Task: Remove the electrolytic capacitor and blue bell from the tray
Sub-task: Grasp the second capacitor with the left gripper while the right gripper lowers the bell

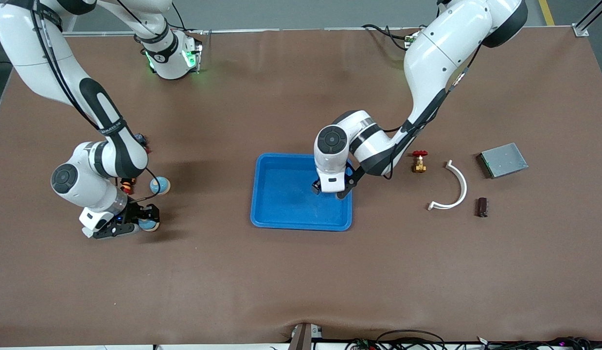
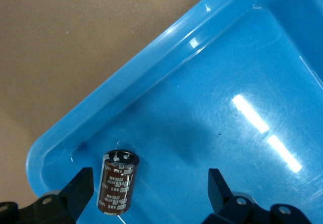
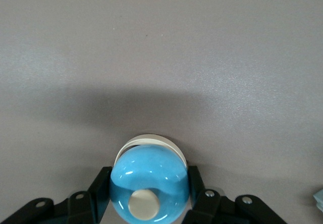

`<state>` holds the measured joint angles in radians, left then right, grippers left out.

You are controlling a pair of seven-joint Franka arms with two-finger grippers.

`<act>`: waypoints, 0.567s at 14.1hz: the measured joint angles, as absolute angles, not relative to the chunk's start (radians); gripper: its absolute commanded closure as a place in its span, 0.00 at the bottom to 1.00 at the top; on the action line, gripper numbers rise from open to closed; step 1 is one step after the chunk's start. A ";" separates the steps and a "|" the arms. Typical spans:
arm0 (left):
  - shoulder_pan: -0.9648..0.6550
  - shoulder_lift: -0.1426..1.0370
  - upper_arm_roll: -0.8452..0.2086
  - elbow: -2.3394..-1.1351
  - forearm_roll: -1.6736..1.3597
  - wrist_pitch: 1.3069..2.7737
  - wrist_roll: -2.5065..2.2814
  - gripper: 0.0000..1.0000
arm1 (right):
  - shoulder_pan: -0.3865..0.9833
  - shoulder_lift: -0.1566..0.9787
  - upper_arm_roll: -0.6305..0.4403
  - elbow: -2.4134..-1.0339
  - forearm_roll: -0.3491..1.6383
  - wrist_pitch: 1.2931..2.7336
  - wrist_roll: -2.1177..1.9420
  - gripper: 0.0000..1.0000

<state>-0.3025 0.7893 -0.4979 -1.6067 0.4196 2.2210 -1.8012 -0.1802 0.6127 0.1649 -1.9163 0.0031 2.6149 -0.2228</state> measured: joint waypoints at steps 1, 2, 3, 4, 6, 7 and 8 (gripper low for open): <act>-0.303 0.789 -0.498 -1.607 0.420 2.221 -1.801 0.00 | -0.180 0.616 0.164 -1.914 0.003 2.615 -0.223 1.00; -0.303 0.789 -0.498 -1.607 0.420 2.221 -1.801 0.00 | -0.180 0.618 0.164 -1.912 0.003 2.615 -0.223 1.00; -0.303 0.789 -0.498 -1.607 0.420 2.221 -1.801 0.00 | -0.180 0.621 0.164 -1.909 0.003 2.615 -0.223 1.00; -0.304 0.789 -0.498 -1.607 0.420 2.221 -1.801 0.00 | -0.180 0.624 0.164 -1.905 0.003 2.615 -0.224 1.00; -0.307 0.789 -0.498 -1.607 0.420 2.221 -1.803 0.00 | -0.180 0.628 0.163 -1.900 0.003 2.615 -0.224 0.12; -0.308 0.789 -0.498 -1.607 0.420 2.221 -1.809 0.00 | -0.181 0.629 0.163 -1.897 0.003 2.615 -0.224 0.00; -0.310 0.789 -0.498 -1.607 0.420 2.221 -1.812 0.00 | -0.181 0.631 0.163 -1.895 0.003 2.615 -0.224 0.00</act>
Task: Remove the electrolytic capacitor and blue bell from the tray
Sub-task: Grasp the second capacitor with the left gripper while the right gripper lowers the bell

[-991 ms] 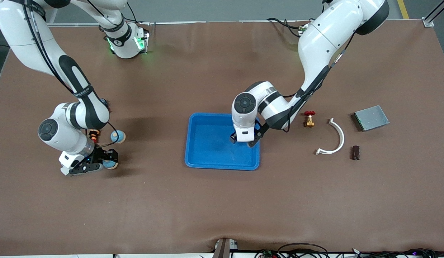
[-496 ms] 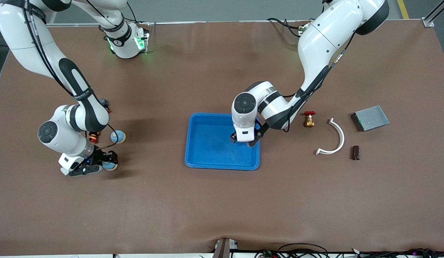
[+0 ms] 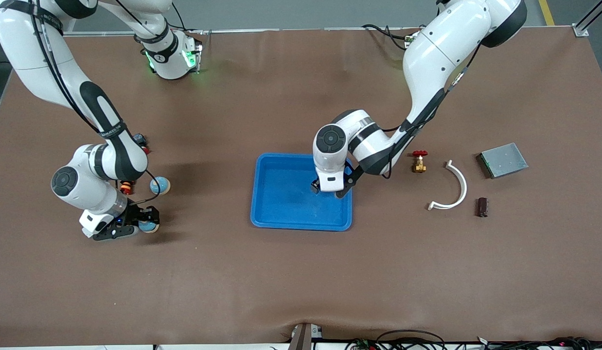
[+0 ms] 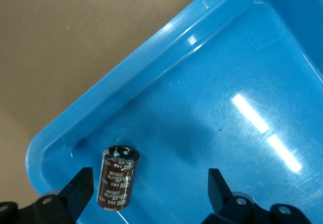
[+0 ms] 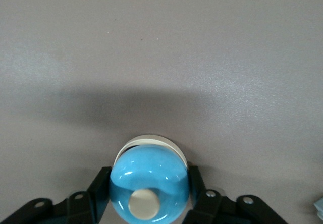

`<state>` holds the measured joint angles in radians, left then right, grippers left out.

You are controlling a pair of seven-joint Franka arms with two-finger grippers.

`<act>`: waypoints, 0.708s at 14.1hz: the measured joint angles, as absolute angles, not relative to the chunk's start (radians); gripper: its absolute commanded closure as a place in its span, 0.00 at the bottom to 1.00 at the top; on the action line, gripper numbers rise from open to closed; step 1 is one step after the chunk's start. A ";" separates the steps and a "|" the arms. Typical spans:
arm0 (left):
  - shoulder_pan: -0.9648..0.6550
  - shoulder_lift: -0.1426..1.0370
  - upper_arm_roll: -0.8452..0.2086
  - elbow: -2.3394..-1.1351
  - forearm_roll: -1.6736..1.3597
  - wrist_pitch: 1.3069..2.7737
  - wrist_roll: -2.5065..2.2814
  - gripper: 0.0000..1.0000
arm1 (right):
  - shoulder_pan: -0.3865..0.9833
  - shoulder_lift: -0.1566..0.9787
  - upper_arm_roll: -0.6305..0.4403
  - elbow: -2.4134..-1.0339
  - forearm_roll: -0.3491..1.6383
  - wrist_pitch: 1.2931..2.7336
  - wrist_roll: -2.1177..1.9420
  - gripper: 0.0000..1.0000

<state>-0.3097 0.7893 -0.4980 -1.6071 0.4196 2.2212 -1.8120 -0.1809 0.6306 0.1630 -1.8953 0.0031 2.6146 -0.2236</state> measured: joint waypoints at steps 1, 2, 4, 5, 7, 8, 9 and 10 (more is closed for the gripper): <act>-0.312 0.789 -0.498 -1.607 0.420 2.221 -1.813 0.00 | -0.181 0.632 0.163 -1.894 0.003 2.615 -0.224 0.00; -0.315 0.789 -0.498 -1.607 0.420 2.221 -1.813 0.00 | -0.182 0.632 0.162 -1.894 0.003 2.615 -0.224 0.00; -0.319 0.791 -0.498 -1.610 0.420 2.221 -1.814 0.00 | -0.184 0.632 0.162 -1.892 0.003 2.615 -0.224 0.00; -0.320 0.793 -0.498 -1.611 0.420 2.222 -1.814 0.00 | -0.184 0.632 0.162 -1.888 0.003 2.613 -0.224 0.00; -0.320 0.798 -0.498 -1.611 0.421 2.225 -1.814 0.00 | -0.183 0.627 0.165 -1.866 0.003 2.576 -0.224 0.00; -0.320 0.803 -0.498 -1.612 0.428 2.226 -1.814 0.00 | -0.183 0.618 0.166 -1.848 0.003 2.534 -0.224 0.00; -0.320 0.810 -0.496 -1.612 0.442 2.228 -1.816 0.00 | -0.183 0.603 0.167 -1.826 0.003 2.473 -0.224 0.00; -0.320 0.817 -0.493 -1.612 0.453 2.230 -1.819 0.00 | -0.183 0.585 0.167 -1.806 0.003 2.417 -0.224 0.00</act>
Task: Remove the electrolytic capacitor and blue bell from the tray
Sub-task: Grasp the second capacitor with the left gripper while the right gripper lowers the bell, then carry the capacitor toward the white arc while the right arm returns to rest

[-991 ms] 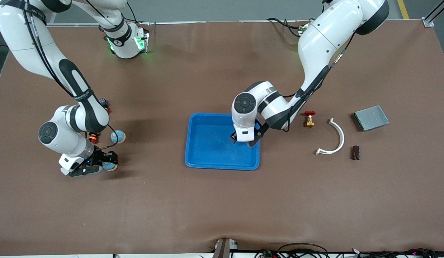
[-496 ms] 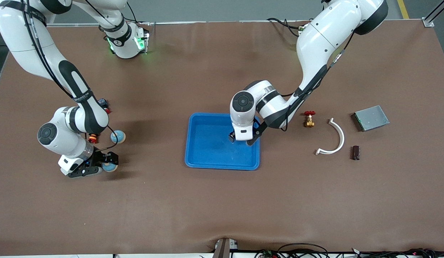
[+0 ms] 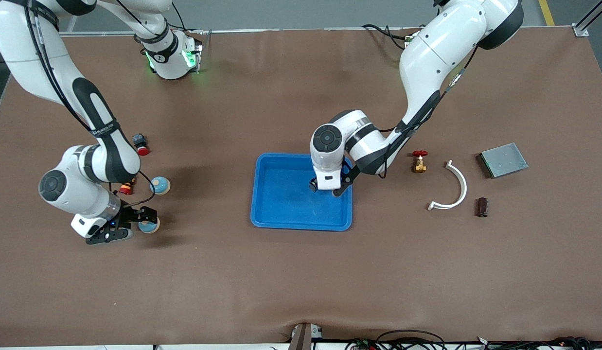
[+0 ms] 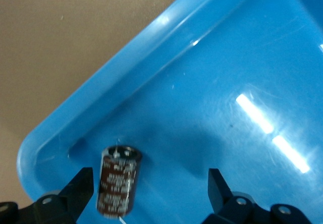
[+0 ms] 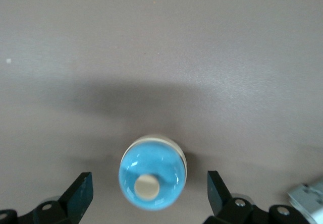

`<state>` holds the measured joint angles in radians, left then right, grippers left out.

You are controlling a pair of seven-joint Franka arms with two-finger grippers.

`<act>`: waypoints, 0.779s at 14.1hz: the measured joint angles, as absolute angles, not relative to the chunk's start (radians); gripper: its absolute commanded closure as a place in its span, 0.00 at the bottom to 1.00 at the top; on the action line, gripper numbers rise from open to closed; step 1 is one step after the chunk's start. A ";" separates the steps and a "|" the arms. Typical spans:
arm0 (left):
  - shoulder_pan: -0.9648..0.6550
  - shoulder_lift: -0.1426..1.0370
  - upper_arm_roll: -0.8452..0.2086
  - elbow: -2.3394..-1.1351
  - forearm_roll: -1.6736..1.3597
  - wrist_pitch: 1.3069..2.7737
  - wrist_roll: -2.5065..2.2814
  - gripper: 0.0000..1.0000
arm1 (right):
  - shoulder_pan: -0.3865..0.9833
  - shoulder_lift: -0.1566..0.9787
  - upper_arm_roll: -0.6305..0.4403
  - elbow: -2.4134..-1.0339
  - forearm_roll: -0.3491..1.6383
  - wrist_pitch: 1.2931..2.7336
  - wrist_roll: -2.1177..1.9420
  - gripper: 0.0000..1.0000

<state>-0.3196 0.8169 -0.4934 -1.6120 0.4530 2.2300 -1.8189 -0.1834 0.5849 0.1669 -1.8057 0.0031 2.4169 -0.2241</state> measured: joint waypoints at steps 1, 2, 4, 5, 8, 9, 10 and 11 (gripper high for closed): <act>-0.319 0.823 -0.491 -1.612 0.458 2.233 -1.820 0.00 | -0.183 0.564 0.167 -1.788 0.003 2.364 -0.224 0.00; -0.318 0.826 -0.490 -1.612 0.459 2.234 -1.820 0.00 | -0.183 0.541 0.167 -1.773 0.003 2.318 -0.224 0.00; -0.317 0.828 -0.490 -1.611 0.459 2.236 -1.823 0.31 | -0.183 0.493 0.167 -1.746 0.003 2.228 -0.221 0.00; -0.317 0.828 -0.490 -1.610 0.459 2.237 -1.824 0.43 | -0.183 0.470 0.168 -1.728 0.003 2.173 -0.215 0.00; -0.315 0.827 -0.490 -1.601 0.459 2.240 -1.825 0.80 | -0.182 0.417 0.174 -1.636 0.003 1.982 -0.173 0.00; -0.315 0.827 -0.490 -1.598 0.459 2.240 -1.825 0.90 | -0.179 0.405 0.178 -1.600 0.003 1.919 -0.151 0.00; -0.315 0.827 -0.490 -1.597 0.459 2.240 -1.825 0.97 | -0.173 0.394 0.181 -1.567 0.003 1.866 -0.131 0.00; -0.315 0.826 -0.490 -1.597 0.459 2.240 -1.825 1.00 | -0.166 0.385 0.182 -1.540 0.003 1.827 -0.118 0.00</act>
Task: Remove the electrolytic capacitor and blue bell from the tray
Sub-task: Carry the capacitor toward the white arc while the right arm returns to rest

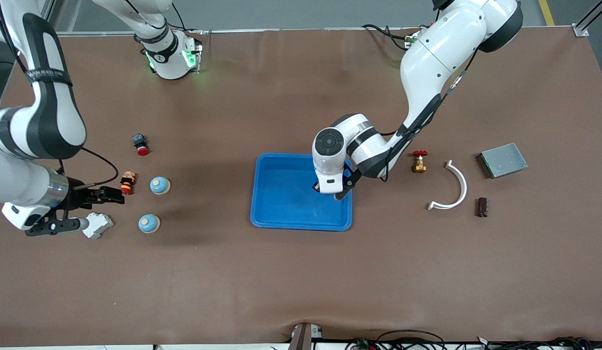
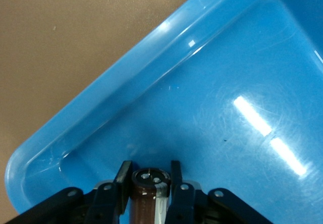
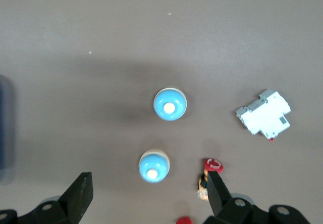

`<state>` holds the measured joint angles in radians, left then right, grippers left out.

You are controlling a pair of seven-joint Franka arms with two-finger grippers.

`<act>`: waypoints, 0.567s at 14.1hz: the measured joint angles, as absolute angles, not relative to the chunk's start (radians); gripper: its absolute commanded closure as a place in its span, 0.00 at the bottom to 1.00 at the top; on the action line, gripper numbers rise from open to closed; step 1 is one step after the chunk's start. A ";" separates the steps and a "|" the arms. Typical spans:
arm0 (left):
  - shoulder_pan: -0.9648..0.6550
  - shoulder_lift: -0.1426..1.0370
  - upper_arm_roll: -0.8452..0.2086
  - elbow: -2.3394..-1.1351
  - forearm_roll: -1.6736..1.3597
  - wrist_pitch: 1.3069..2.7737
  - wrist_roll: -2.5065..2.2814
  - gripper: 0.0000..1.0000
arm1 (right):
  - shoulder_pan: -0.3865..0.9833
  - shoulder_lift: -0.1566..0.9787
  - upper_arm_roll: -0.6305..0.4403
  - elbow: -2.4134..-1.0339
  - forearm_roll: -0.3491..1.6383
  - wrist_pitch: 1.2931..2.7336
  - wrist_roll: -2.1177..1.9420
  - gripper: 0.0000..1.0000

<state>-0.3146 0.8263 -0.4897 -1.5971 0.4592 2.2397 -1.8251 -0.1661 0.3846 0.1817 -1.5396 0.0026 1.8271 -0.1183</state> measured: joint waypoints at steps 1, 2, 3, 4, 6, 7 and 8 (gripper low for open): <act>-0.315 0.826 -0.490 -1.597 0.459 2.240 -1.825 1.00 | -0.161 0.372 0.182 -1.521 0.002 1.799 -0.107 0.00; -0.315 0.826 -0.490 -1.596 0.459 2.240 -1.825 1.00 | -0.158 0.357 0.183 -1.511 0.001 1.779 -0.093 0.00; -0.315 0.826 -0.490 -1.595 0.459 2.240 -1.825 1.00 | -0.156 0.340 0.184 -1.506 0.000 1.756 -0.072 0.00; -0.315 0.826 -0.490 -1.593 0.459 2.240 -1.825 1.00 | -0.151 0.322 0.185 -1.503 0.000 1.733 -0.043 0.00; -0.315 0.819 -0.490 -1.590 0.462 2.236 -1.825 1.00 | -0.136 0.283 0.186 -1.502 -0.001 1.697 0.019 0.00; -0.315 0.812 -0.490 -1.588 0.466 2.225 -1.822 1.00 | -0.128 0.263 0.186 -1.501 -0.001 1.679 0.039 0.00; -0.315 0.804 -0.492 -1.580 0.468 2.200 -1.806 1.00 | -0.122 0.242 0.186 -1.501 -0.001 1.663 0.053 0.00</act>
<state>-0.3149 0.8043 -0.4916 -1.5802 0.4683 2.2001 -1.8064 -0.1225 0.2418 0.1864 -1.5012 -0.0012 1.6632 0.0533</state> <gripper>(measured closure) 0.656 0.000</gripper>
